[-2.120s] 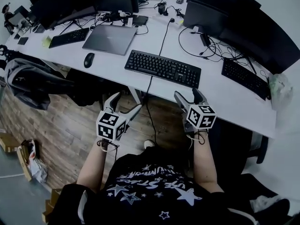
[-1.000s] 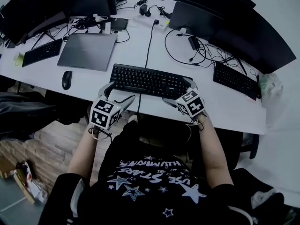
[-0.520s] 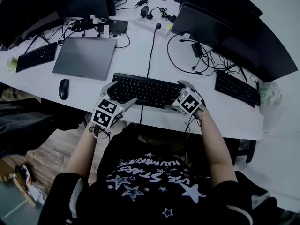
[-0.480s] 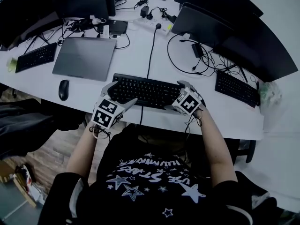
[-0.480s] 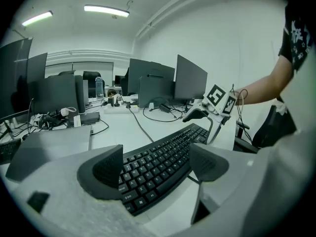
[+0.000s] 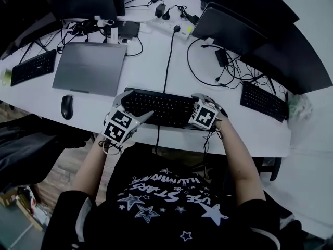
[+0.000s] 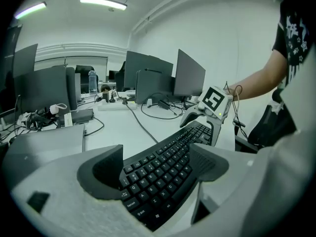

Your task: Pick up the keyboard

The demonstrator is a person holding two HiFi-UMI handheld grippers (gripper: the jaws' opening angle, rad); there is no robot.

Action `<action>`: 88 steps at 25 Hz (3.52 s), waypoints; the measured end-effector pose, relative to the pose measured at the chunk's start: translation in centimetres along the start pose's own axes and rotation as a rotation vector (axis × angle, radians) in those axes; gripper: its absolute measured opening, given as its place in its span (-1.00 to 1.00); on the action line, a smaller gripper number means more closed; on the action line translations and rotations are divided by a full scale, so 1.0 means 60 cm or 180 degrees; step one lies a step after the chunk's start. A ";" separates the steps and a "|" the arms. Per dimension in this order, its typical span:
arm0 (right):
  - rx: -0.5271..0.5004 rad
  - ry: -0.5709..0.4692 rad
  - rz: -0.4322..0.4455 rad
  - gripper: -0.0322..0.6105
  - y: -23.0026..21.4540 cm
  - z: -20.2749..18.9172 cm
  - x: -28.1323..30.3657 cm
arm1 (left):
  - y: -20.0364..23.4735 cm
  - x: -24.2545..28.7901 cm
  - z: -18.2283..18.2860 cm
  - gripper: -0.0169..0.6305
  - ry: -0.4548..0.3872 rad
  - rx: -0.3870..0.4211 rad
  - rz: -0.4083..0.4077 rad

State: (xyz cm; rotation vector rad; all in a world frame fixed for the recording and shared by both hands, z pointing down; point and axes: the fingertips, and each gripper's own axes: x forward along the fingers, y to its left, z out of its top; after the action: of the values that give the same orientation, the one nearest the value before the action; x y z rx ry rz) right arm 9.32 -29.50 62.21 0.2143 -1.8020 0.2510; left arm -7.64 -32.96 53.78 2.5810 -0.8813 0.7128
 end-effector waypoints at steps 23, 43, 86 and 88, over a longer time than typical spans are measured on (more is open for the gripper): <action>-0.0346 0.0473 0.0408 0.89 0.002 0.016 0.029 | 0.024 0.047 -0.010 0.33 0.0201 0.0010 -0.0188; -0.0280 0.0316 -0.0434 0.89 0.018 0.015 -0.007 | -0.012 0.082 0.020 0.33 0.0629 0.1110 -0.0355; -0.1270 -0.0245 -0.2661 0.89 0.062 0.029 -0.076 | -0.132 0.049 -0.099 -0.36 0.3095 0.2480 -0.1650; -0.1329 -0.0232 -0.2761 0.89 0.064 0.031 -0.080 | -0.143 0.041 -0.090 -0.47 0.3020 0.2348 -0.1638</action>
State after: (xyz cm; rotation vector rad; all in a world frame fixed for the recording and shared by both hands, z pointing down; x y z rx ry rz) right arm 7.67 -26.27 56.89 0.6770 -1.6285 -0.7436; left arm -2.37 -25.22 58.39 2.2936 0.3983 2.0697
